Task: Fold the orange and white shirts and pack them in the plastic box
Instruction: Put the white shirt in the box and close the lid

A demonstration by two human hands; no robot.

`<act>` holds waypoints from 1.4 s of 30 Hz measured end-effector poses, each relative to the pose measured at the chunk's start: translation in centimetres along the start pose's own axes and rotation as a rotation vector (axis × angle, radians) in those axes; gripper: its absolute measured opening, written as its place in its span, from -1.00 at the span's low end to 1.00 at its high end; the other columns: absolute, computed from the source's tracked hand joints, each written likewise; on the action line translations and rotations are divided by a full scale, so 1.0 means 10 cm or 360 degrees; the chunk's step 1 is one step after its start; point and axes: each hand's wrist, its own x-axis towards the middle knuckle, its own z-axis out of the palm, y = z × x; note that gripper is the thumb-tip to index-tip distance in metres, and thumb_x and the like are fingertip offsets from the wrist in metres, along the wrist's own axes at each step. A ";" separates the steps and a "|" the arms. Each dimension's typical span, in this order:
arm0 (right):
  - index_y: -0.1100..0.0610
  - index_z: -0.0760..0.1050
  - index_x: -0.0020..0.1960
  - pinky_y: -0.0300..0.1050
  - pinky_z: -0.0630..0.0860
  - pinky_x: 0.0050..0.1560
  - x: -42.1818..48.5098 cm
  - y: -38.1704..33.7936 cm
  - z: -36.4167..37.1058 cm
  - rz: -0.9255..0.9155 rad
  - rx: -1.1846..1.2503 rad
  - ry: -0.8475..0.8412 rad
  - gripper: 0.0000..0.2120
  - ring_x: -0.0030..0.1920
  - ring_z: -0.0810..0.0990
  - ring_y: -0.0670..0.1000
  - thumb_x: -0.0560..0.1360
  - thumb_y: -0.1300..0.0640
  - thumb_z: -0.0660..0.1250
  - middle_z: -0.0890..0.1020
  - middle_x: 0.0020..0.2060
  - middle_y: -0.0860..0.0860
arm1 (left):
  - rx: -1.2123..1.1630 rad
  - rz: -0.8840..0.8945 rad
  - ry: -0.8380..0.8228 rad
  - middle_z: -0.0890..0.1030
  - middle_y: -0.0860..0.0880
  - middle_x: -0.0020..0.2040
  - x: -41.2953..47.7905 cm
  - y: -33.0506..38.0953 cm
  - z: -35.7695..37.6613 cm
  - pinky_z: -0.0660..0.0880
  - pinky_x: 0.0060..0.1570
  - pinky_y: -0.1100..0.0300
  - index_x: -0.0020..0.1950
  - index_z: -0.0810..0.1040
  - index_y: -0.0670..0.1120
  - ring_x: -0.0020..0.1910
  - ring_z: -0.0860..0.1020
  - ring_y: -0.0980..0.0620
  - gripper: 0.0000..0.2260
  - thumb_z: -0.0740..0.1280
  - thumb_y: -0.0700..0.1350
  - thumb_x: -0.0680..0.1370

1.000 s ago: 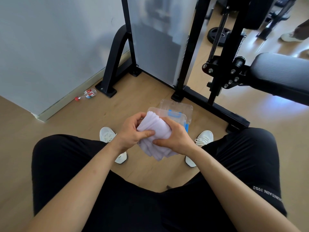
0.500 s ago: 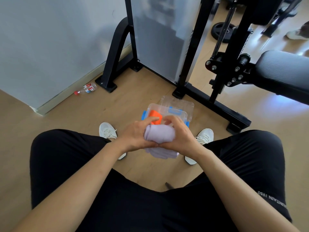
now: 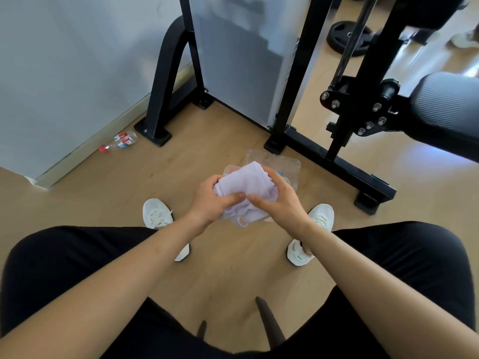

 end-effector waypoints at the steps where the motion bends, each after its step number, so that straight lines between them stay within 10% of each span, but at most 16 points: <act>1: -0.06 0.45 0.31 -0.42 0.53 -0.15 0.15 0.10 -0.02 0.0064 0.0014 0.0028 -0.55 -0.07 0.61 -0.34 0.49 0.14 0.50 0.59 0.07 -0.16 | -0.0019 -0.0049 -0.0001 0.63 0.05 -0.07 0.12 -0.06 0.08 0.52 -0.20 0.24 0.10 0.56 -0.07 -0.16 0.58 0.10 -0.62 0.61 -0.06 0.38; 7: 0.06 0.47 0.13 -0.47 0.38 -0.25 1.02 0.95 -0.17 0.0368 -0.0263 0.0160 -0.70 -0.14 0.51 -0.18 0.47 0.22 0.49 0.52 -0.13 -0.16 | -0.0001 -0.0304 -0.0067 0.64 -0.04 0.11 0.73 -0.65 0.80 0.47 -0.07 0.25 0.25 0.51 -0.13 0.06 0.59 0.01 -0.50 0.53 -0.05 0.36; 11: 0.11 0.57 0.07 -0.19 0.41 -0.14 1.49 1.67 -0.24 0.0508 -0.0375 0.0159 -0.73 -0.21 0.52 -0.12 0.40 0.30 0.46 0.58 -0.20 -0.08 | 0.0039 -0.0418 -0.0160 0.58 0.13 -0.13 1.11 -1.01 1.19 0.40 -0.27 0.49 -0.07 0.48 0.08 -0.16 0.54 0.20 -0.76 0.48 -0.19 0.44; 17: 0.10 0.55 0.02 -0.33 0.44 -0.20 2.14 2.35 -0.33 0.0614 -0.0432 0.0175 -0.77 -0.21 0.54 -0.09 0.42 0.32 0.46 0.55 -0.21 -0.07 | 0.0498 -0.0484 -0.0207 0.58 0.00 -0.01 1.85 -1.50 1.42 0.32 -0.16 0.17 0.19 0.53 -0.11 -0.07 0.52 -0.02 -0.64 0.48 -0.02 0.46; 24: 0.04 0.53 0.28 0.01 0.59 0.09 2.60 3.07 -0.02 0.0693 -0.0556 -0.0018 -0.57 0.04 0.64 0.11 0.43 0.22 0.44 0.66 0.04 0.07 | 0.0925 -0.0488 -0.0465 0.71 -0.08 0.04 2.37 -2.01 1.30 0.55 -0.05 0.06 0.14 0.59 -0.06 0.04 0.65 -0.12 -0.62 0.40 0.11 0.41; 29: 0.07 0.44 0.42 -0.13 0.44 0.23 2.71 3.37 0.15 0.0694 -0.0661 -0.0152 -0.45 0.17 0.56 0.08 0.46 0.30 0.39 0.58 0.18 0.05 | 0.0908 -0.0299 -0.0614 0.70 -0.03 0.05 2.30 -2.23 1.05 0.56 0.09 0.13 0.28 0.58 -0.06 0.03 0.66 -0.02 -0.65 0.44 -0.09 0.50; 37: 0.05 0.41 0.37 0.07 0.50 0.16 2.28 3.11 0.21 0.0182 -0.1600 0.0253 -0.45 0.21 0.49 0.20 0.43 0.11 0.50 0.49 0.29 0.11 | 0.1149 0.0392 -0.0015 0.68 -0.08 0.05 2.05 -2.24 0.67 0.47 0.06 0.01 0.17 0.62 -0.08 -0.01 0.60 -0.19 -0.67 0.38 -0.12 0.41; 42: -0.05 0.13 0.59 0.15 0.47 0.31 2.26 3.15 0.36 0.0505 -0.1189 -0.0287 -0.21 0.42 0.36 0.26 0.48 -0.09 0.44 0.19 0.56 0.11 | 0.1157 0.0140 0.0183 0.49 -0.16 0.34 1.94 -2.31 0.58 0.46 0.23 -0.06 0.37 0.50 -0.10 0.26 0.49 -0.21 -0.43 0.41 0.00 0.37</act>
